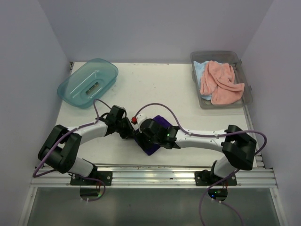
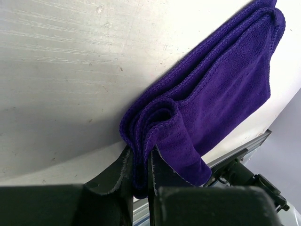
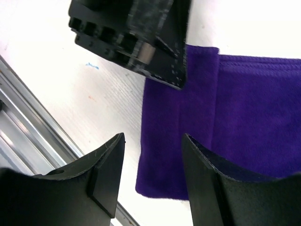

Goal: Roll the towels

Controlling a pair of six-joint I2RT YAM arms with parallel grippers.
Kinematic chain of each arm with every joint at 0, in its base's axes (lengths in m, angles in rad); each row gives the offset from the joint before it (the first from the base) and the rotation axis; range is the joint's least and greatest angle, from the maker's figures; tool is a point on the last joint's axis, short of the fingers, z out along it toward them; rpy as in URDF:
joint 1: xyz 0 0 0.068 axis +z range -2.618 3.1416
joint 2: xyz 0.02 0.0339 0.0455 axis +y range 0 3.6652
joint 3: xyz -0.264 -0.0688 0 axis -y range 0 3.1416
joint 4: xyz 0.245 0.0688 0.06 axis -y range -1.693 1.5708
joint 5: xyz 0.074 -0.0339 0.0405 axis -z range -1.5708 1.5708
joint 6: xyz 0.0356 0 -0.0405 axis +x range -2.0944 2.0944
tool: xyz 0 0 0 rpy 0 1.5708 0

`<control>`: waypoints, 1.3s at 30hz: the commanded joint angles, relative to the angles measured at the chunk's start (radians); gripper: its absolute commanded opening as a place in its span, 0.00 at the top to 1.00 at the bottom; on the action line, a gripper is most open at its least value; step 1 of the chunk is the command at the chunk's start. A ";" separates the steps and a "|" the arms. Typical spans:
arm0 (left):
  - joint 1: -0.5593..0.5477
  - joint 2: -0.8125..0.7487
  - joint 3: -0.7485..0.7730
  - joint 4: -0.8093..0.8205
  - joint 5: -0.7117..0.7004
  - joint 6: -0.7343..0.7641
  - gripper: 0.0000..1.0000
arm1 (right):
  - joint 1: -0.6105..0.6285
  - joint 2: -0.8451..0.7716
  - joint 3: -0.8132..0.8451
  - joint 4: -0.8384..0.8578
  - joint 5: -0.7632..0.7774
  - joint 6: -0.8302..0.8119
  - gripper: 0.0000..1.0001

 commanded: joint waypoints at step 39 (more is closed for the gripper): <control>0.209 -0.383 -0.007 -0.298 -0.063 0.015 0.40 | -0.093 0.201 0.022 0.471 -0.573 0.356 1.00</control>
